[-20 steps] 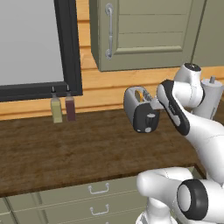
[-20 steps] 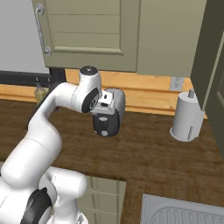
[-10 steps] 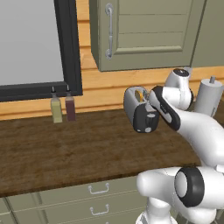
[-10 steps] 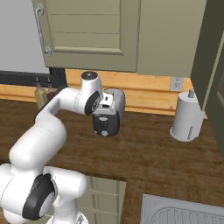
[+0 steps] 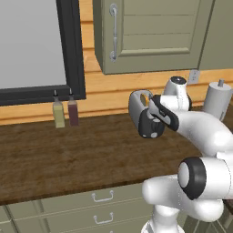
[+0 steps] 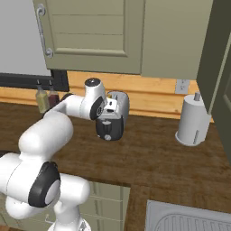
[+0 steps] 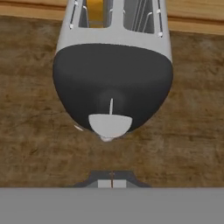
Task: Start the toaster. Once the lever pops up, take the bread to the plate on the dining counter.
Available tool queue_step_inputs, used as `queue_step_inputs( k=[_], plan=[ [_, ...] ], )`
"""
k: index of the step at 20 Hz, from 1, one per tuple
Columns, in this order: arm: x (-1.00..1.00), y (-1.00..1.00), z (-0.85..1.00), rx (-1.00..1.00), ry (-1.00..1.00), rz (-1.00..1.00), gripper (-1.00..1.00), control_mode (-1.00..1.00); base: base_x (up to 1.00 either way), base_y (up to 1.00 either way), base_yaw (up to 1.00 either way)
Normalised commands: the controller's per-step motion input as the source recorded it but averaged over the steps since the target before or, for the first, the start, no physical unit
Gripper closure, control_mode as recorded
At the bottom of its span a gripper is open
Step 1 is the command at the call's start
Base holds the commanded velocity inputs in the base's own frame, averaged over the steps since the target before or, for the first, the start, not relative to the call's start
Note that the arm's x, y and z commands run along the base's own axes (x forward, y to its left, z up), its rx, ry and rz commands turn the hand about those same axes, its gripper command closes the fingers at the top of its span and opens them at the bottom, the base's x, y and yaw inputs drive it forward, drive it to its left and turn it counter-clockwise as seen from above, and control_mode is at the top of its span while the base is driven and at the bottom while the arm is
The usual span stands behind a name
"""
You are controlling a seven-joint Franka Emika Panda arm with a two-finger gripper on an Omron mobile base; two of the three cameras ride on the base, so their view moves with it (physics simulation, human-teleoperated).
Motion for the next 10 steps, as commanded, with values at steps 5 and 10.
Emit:
queue_step_inputs(
  k=[5, 10],
  plan=[
    [0.33, 0.0, -0.31, -0.05, 0.0, 0.0, 1.0, -1.0, 0.0, 0.0, 0.0],
    [0.35, 0.0, -0.3, -0.04, 0.0, 0.0, 1.0, -1.0, 0.0, 0.0, 0.0]
  ],
)
